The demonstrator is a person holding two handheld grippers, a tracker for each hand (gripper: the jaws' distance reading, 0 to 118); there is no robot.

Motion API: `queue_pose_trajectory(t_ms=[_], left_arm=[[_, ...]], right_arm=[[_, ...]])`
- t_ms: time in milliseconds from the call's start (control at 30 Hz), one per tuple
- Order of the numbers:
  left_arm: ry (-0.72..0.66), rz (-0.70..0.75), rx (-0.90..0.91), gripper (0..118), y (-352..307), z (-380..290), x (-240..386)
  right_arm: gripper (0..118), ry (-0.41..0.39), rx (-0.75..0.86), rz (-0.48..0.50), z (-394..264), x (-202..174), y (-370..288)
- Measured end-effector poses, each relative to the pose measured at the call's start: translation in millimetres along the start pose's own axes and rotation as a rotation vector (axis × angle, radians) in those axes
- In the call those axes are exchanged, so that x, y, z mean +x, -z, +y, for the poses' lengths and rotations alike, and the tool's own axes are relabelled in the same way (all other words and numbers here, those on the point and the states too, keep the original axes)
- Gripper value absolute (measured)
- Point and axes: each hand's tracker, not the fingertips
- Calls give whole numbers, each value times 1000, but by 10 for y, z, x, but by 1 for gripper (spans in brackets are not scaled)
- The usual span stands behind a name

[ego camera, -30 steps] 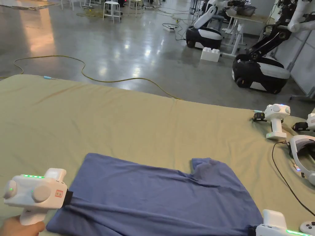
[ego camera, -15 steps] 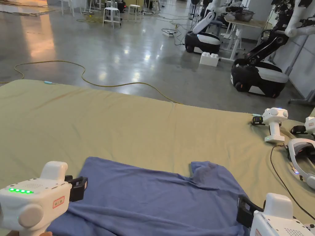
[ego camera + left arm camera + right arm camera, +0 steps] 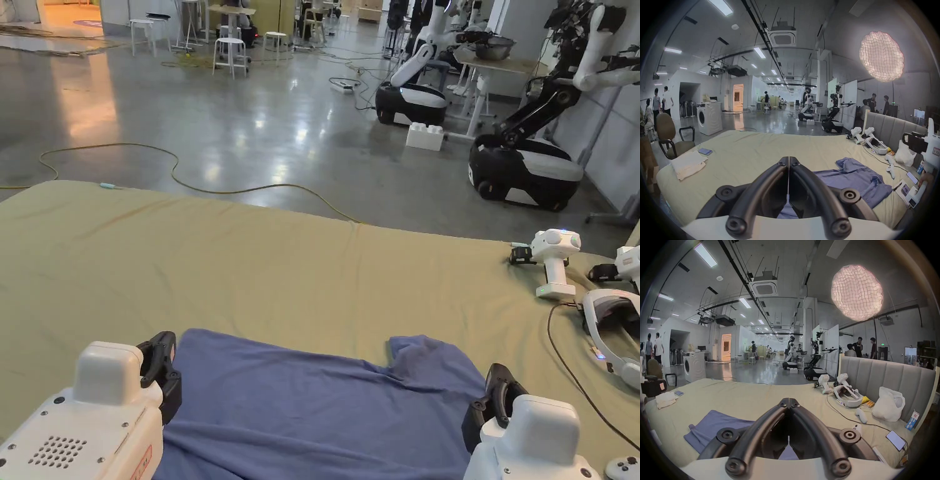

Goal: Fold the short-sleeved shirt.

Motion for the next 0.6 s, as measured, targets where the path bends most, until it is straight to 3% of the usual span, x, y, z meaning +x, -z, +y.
queue_pose_trajectory(t_ms=[167, 267, 600], left_arm=[[-35, 13, -27, 0, -104, -77, -180], [-44, 61, -134, 0, -6, -210, -381], [-77, -1, -716, 0, 884, -656, -833]], right_arm=[[0, -5, 7, 0, -2, 63, -37], [0, 3, -8, -1, -31, 88, -24], [0, -26, -121, 13, -247, 244, 51]])
